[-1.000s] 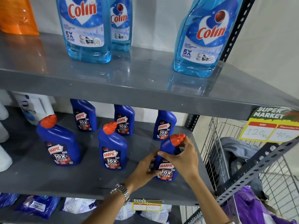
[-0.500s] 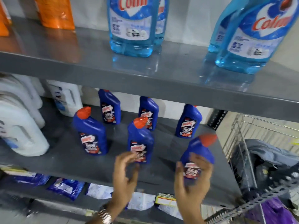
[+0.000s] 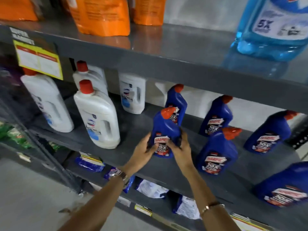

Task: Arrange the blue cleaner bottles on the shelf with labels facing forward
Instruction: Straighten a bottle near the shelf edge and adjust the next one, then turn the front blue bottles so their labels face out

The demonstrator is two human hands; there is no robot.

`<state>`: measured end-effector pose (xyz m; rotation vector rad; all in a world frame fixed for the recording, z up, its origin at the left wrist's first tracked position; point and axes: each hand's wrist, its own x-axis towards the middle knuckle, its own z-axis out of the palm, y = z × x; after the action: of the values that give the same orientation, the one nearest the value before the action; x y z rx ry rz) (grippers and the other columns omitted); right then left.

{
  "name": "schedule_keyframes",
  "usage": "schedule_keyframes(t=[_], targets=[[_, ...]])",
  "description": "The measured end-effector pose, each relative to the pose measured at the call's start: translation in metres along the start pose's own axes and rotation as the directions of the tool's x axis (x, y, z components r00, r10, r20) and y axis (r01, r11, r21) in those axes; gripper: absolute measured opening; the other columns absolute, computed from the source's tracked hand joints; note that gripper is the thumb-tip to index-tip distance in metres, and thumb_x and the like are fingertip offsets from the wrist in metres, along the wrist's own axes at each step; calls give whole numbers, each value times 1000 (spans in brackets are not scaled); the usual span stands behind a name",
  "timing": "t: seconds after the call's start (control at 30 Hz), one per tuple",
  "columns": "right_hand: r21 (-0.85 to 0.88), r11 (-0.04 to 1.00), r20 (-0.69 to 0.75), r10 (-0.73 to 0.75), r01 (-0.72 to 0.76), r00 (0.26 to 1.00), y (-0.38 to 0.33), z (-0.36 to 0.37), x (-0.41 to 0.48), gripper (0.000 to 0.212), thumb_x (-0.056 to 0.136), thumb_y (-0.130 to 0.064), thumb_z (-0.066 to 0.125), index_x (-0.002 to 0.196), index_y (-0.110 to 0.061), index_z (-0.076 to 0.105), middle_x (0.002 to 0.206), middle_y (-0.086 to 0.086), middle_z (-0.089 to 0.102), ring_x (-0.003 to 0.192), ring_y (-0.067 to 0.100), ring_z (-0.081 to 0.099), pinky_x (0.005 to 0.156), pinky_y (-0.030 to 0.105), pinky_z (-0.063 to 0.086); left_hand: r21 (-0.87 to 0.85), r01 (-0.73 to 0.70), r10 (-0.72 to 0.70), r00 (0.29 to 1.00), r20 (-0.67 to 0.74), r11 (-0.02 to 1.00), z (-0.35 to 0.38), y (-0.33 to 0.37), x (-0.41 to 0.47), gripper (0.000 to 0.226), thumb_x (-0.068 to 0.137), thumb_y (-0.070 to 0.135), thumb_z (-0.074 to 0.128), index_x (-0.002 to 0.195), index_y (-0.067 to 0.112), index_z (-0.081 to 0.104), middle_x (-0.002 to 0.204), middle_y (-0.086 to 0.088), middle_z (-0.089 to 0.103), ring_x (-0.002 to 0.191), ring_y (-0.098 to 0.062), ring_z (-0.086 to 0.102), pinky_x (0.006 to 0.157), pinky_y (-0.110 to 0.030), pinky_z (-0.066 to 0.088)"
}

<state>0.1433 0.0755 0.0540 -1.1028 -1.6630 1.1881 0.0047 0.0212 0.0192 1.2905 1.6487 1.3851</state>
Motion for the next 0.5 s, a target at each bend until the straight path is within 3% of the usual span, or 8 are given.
schedule_keyframes(t=[0.1, 0.17, 0.27, 0.37, 0.5], targets=[[-108, 993, 45, -39, 44, 998, 3, -5, -3, 61, 79, -24, 70, 132, -17, 41, 117, 3, 62, 104, 19, 61, 91, 44, 52, 18, -4, 5, 998, -55, 1000, -4, -4, -1, 38, 89, 21, 57, 126, 18, 47, 122, -12, 61, 107, -18, 61, 96, -40, 50], [-165, 984, 35, -57, 62, 998, 3, -7, -7, 63, 77, -31, 69, 132, -15, 42, 117, 7, 65, 101, 20, 63, 86, 40, 53, 2, -5, 5, 999, -46, 1000, -6, -8, -5, 40, 88, 21, 58, 126, 17, 48, 122, -13, 61, 107, -17, 61, 95, -33, 50], [-247, 965, -3, -88, 85, 996, 1, -3, -19, 57, 77, -32, 71, 126, -14, 47, 104, 6, 68, 92, 21, 66, 77, 40, 55, -49, 14, -15, 1000, -18, 999, -12, -11, -11, 42, 87, 16, 60, 127, 13, 48, 121, -10, 61, 99, 0, 61, 85, -8, 47], [-278, 957, -53, -105, 86, 993, 2, 0, -28, 52, 76, -33, 72, 120, -13, 51, 90, 0, 67, 81, 19, 65, 65, 30, 54, -68, 19, -17, 999, 36, 997, -18, -11, -14, 41, 87, 15, 59, 127, 11, 48, 118, -5, 63, 93, 11, 61, 81, -6, 48], [-246, 966, -63, -96, 78, 993, 2, 0, -33, 50, 75, -27, 73, 119, -11, 54, 93, -3, 67, 82, 10, 65, 62, 6, 48, -14, 6, -5, 999, 45, 1000, -18, -12, -17, 41, 89, 15, 55, 128, 11, 45, 118, -6, 59, 105, -9, 61, 78, -3, 46]])
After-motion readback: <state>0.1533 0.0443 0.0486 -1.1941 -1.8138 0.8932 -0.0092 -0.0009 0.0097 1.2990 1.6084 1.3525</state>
